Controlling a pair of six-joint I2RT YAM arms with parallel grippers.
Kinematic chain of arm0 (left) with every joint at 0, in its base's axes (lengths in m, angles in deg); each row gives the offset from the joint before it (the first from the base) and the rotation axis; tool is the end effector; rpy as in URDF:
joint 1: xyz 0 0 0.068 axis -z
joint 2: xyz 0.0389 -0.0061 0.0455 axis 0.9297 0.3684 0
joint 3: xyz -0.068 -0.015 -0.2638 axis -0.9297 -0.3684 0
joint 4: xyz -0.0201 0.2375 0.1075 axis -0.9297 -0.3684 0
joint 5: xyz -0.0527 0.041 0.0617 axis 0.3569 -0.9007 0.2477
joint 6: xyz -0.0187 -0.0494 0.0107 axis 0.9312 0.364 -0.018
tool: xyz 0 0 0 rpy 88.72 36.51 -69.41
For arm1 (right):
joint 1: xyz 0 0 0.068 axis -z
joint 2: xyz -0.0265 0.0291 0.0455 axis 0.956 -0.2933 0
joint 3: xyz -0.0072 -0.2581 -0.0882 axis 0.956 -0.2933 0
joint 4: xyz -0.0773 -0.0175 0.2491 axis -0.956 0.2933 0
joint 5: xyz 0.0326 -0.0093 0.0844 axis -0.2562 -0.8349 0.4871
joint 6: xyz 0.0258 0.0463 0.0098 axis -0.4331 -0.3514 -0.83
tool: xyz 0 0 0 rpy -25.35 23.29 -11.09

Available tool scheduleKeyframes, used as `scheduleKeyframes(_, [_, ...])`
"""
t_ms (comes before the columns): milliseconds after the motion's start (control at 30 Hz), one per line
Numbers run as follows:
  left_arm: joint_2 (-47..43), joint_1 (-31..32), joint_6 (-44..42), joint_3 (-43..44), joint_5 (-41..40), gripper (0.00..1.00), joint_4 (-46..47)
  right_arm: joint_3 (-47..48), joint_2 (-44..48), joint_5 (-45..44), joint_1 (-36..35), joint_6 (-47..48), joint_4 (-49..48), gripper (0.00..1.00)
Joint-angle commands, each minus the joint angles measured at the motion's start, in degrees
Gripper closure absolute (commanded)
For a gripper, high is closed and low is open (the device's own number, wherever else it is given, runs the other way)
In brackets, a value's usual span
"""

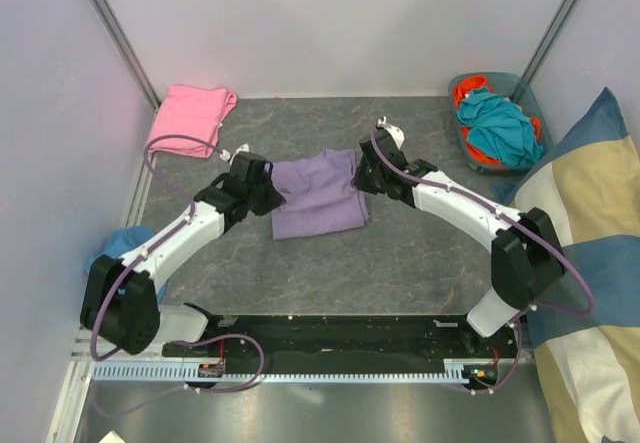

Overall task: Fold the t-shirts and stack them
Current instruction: Fold the long partially folded tshirt into a neat square

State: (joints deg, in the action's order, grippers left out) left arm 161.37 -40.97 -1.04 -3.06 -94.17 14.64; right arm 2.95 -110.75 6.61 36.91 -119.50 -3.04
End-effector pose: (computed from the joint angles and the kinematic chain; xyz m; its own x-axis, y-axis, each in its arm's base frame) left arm 0.2428 -0.1221 0.2467 -0.7150 -0.4862 -0.5023 -0.2241 0.8400 -0.4941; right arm 0.2900 0.2021 0.2633 -0.7212 0.3399 -0.6036 0.0777 0.9056 0.4170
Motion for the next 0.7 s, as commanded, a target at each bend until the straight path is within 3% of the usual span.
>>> scheduleKeyframes(0, [5.49, -3.6, -5.87, 7.11, 3.03, 0.98, 4.88, 7.18, -5.68, 2.72, 1.75, 3.41, -4.03, 1.0])
scheduleKeyframes(367, [19.81, -7.38, -8.69, 19.17, 6.36, 0.98, 5.85, 22.65, -20.45, 9.74, 6.41, 5.09, -4.82, 1.0])
scheduleKeyframes(667, [24.66, -10.02, -9.83, 23.48, 6.99, 0.98, 5.76, 29.77, -28.46, 13.88, 10.19, 5.35, -4.73, 1.0])
